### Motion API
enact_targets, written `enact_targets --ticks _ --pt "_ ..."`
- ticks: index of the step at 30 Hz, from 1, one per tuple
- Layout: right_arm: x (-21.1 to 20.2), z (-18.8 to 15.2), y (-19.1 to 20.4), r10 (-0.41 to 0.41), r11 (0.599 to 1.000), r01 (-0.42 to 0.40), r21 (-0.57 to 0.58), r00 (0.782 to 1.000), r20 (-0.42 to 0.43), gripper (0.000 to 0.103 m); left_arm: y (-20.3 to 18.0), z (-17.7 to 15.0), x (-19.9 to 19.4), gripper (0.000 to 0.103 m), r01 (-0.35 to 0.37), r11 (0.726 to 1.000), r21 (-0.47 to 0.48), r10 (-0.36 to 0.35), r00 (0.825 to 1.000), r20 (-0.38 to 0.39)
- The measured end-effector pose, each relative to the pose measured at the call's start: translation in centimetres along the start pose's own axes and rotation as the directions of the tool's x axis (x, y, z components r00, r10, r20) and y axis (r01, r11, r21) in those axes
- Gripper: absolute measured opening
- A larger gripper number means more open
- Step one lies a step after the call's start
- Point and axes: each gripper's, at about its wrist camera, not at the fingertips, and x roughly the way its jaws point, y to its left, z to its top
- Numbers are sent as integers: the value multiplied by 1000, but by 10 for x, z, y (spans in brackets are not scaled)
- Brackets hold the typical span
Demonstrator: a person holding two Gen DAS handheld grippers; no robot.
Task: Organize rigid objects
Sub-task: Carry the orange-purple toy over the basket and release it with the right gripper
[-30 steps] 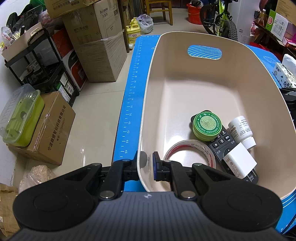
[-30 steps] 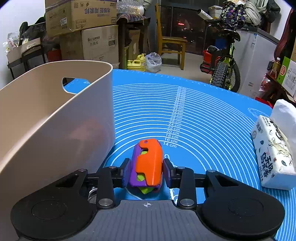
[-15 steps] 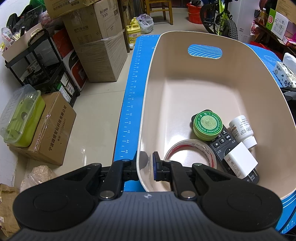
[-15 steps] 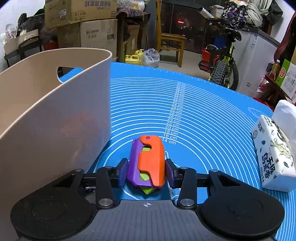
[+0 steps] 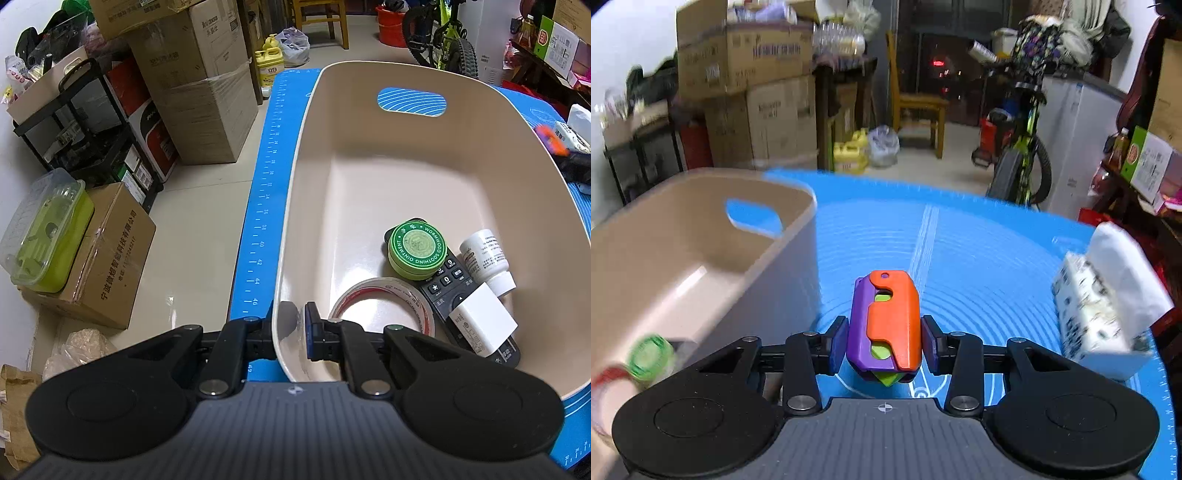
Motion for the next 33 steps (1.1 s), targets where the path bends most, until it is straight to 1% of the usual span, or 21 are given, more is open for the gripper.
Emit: enact_targets --ticks 4,8,11,13,17,21,27,33 --pt "-34 13 4 20 1000 -20 -3 997 68 46 1 0 0 13 4 1000 -7 -4 1000 0" --pt "-66 21 17 44 999 -41 -29 992 120 46 1 0 0 13 5 1000 -7 -5 1000 0" --pt "-81 27 29 63 998 -58 -38 988 139 46 0 1 -1 13 7 1000 -10 -7 1000 2" --pt "-88 28 42 80 996 -74 -49 987 136 46 0 1 -1 13 6 1000 -9 -6 1000 2" --pt "-96 23 74 135 988 -125 -94 985 106 46 -1 1 -1 13 8 1000 -12 -8 1000 0" --pt "-92 14 105 180 977 -171 -129 982 61 46 -2 1 -1 13 7 1000 -10 -7 1000 1" --pt "-80 3 138 203 964 -202 -175 979 -14 46 -2 0 0 13 6 1000 -8 -6 1000 1" --pt "-61 -4 155 190 956 -211 -204 975 -120 46 -3 0 1 13 4 1000 -6 -4 1000 1"
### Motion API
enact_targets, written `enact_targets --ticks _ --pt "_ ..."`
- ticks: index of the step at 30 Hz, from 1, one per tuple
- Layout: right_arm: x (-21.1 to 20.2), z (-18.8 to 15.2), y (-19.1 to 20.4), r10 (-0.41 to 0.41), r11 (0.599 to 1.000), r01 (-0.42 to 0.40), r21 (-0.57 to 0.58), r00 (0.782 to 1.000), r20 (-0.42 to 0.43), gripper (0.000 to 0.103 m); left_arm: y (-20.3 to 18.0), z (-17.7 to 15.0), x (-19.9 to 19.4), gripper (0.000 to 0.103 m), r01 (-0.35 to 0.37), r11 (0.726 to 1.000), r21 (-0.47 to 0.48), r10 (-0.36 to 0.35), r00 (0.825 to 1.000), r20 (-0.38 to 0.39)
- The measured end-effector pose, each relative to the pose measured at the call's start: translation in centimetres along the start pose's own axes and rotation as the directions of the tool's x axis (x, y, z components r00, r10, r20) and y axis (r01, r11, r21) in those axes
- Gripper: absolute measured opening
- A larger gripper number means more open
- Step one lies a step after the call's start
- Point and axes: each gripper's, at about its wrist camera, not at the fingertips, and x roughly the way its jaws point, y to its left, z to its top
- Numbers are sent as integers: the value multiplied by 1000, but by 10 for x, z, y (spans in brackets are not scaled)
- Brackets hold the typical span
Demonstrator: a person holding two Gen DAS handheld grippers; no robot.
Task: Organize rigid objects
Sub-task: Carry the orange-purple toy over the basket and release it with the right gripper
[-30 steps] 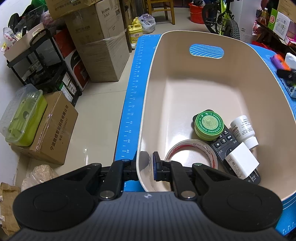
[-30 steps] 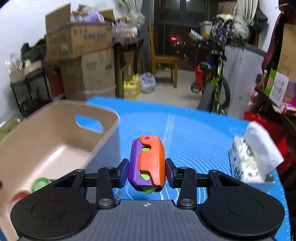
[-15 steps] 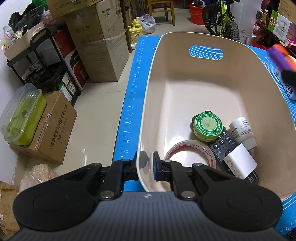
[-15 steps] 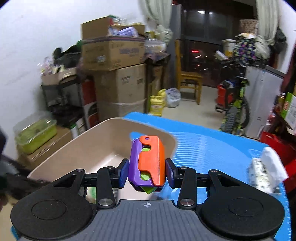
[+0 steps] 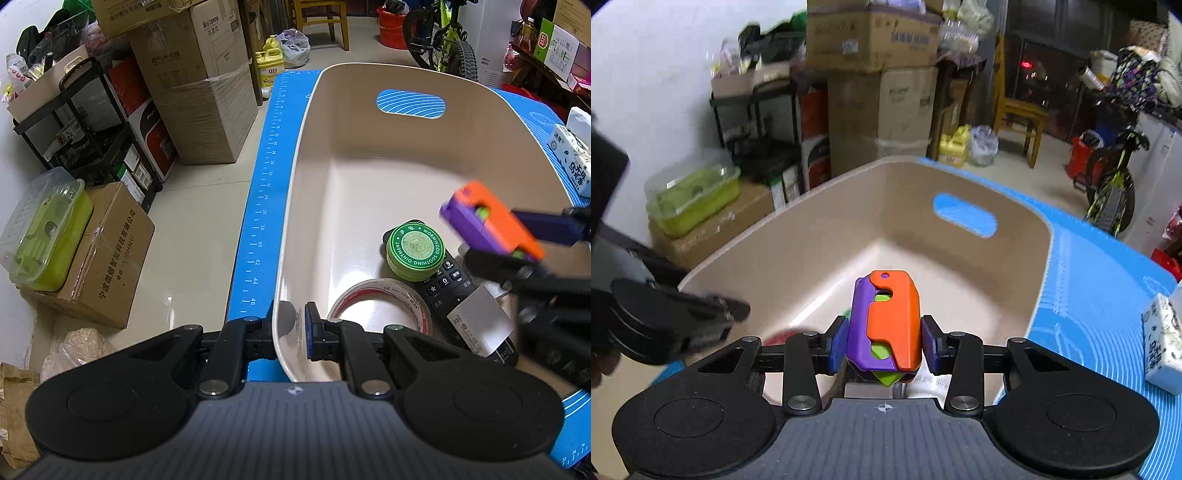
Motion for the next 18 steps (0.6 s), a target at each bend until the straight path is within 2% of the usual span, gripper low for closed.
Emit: enact_targets --ticks 8,13,18 --pt "16 -8 5 14 999 -18 -33 993 -116 47 0 1 -1 13 0 1000 1 0 1000 4" --pt "12 -7 1 52 999 -53 -6 992 -113 49 -1 0 0 13 -4 1000 3 4 1000 3" --pt "-10 -5 -13 44 999 -43 15 998 -39 50 -1 0 1 13 -13 1000 4 13 1000 0"
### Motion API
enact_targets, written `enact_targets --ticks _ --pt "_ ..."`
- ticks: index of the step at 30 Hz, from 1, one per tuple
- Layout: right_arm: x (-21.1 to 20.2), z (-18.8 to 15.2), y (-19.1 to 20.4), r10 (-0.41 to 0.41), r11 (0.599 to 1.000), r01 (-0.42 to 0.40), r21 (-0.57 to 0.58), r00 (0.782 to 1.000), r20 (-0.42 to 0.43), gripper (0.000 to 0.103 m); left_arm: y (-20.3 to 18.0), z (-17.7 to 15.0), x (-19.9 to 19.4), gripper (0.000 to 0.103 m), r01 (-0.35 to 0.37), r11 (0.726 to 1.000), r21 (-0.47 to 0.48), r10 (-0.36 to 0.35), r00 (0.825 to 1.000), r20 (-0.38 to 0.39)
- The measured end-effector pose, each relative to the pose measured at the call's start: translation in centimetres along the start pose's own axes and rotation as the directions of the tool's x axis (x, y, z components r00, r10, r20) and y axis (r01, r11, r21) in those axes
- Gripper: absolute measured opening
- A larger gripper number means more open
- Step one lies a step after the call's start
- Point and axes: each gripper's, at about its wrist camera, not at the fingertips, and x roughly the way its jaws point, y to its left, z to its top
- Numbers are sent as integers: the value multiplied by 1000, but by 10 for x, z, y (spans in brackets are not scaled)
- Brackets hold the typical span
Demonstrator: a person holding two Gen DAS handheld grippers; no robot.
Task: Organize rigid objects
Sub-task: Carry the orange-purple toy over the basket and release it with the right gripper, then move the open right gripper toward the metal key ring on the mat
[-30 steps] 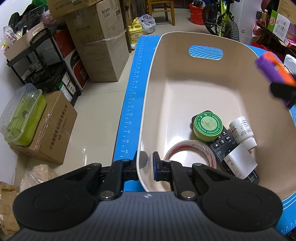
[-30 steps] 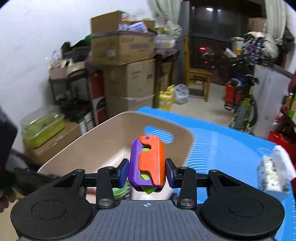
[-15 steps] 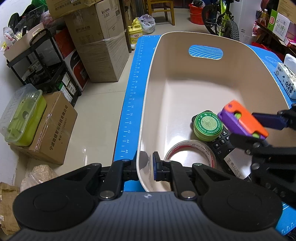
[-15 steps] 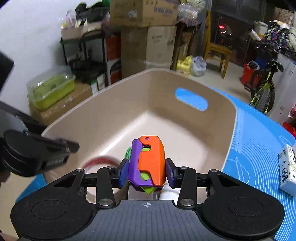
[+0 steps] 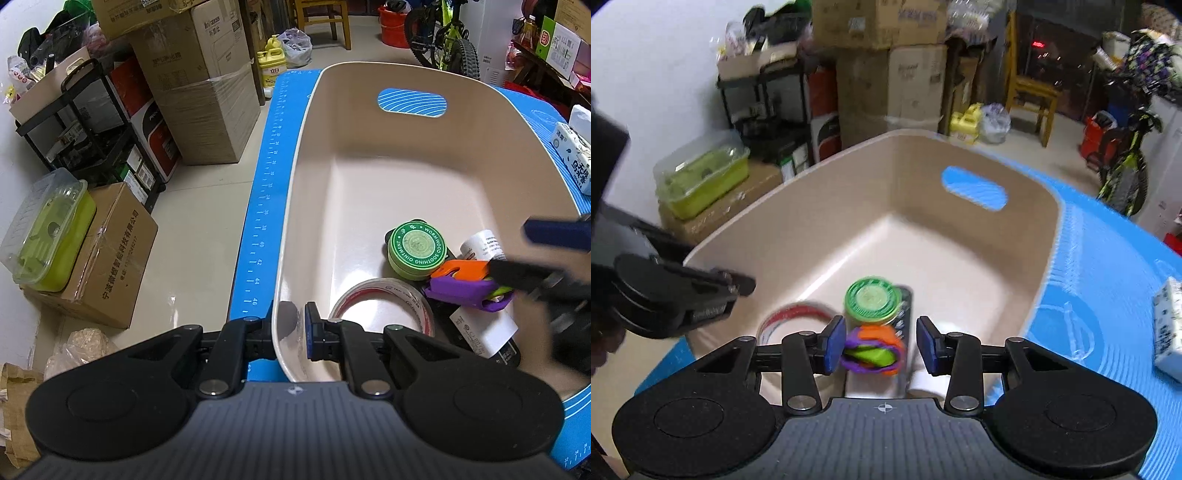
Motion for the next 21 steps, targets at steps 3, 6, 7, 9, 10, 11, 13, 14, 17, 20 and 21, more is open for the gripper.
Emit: enact_targets --ticks 3,6,7,9,10,11,13,14,17,20,21 --pt "-17 5 -15 -7 999 5 35 999 54 50 0 1 0 13 -4 1000 1 4 1000 -1" --pt "-35 10 -30 -33 998 26 61 994 107 50 -1 1 -1 13 -7 1000 2 7 1000 0" --pt "-40 11 -35 -42 997 33 69 992 122 50 -1 1 -2 13 -8 1000 2 8 1000 1" --pt "-49 12 -46 -66 995 53 88 986 152 50 -2 1 -2 13 -12 1000 3 12 1000 0" --pt "-52 12 -53 -78 993 63 96 984 162 50 -2 0 -2 13 -14 1000 3 14 1000 -1" --pt "-56 12 -59 -93 992 76 104 981 171 50 -2 1 -2 13 -14 1000 3 14 1000 -1" --pt "-60 10 -74 -126 986 104 127 976 178 50 -3 0 -2 13 -14 1000 3 14 1000 0" --pt "-60 9 -80 -137 984 114 137 975 177 50 -3 0 -2 13 -16 1000 4 16 1000 -1" --pt "-55 2 -101 -179 973 151 173 971 157 50 -3 1 -2 13 -20 1000 5 20 1000 -4" --pt "-42 -8 -118 -200 965 171 200 971 131 50 -3 1 -2 13 -21 1000 5 21 1000 -5" --pt "-37 -12 -125 -201 961 173 214 973 116 50 -3 2 -2 13 -23 1000 6 23 1000 -4"
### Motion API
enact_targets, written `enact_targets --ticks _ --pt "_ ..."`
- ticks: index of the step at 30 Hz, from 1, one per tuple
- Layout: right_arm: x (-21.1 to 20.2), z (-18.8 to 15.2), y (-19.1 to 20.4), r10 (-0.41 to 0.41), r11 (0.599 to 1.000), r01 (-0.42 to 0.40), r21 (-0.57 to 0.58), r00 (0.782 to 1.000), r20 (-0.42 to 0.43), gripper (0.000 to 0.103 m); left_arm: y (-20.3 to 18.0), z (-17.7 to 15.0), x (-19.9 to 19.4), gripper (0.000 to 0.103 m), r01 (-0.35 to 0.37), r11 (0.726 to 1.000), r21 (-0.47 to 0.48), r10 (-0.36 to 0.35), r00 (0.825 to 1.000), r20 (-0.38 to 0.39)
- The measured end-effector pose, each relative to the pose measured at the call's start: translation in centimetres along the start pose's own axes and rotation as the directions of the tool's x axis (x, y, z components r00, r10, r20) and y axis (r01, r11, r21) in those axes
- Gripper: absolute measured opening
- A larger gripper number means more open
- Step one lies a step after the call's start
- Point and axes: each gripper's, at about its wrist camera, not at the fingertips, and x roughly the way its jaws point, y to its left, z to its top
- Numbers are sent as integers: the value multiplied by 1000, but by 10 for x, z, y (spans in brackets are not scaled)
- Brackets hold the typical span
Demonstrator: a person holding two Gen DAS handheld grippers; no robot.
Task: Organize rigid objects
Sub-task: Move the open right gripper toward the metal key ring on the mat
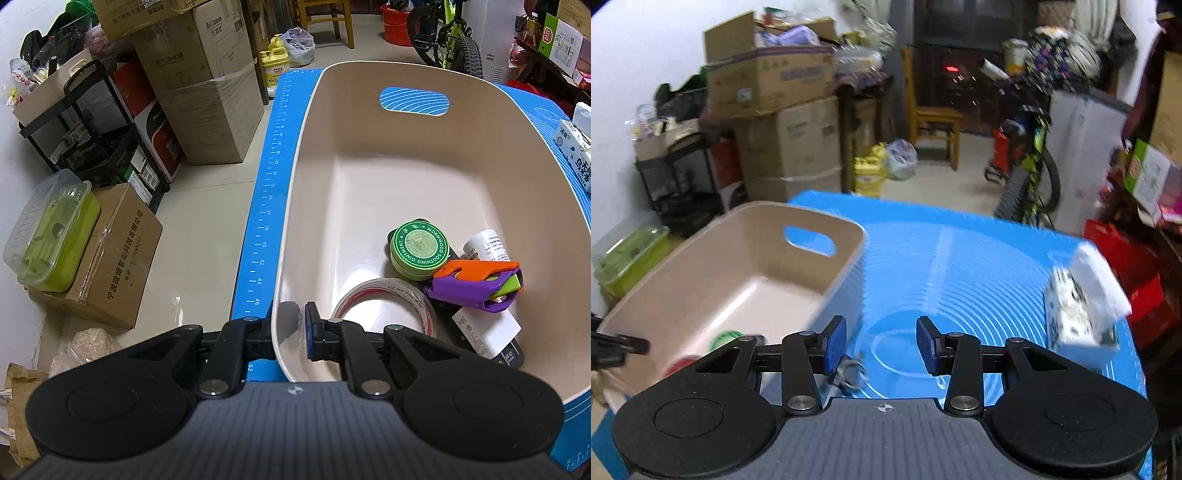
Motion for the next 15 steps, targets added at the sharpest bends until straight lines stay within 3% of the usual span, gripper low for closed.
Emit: enact_targets --ticks 15 --pt "56 -43 -18 -14 1000 12 -17 990 -144 50 -2 0 0 13 -12 1000 8 12 1000 -3"
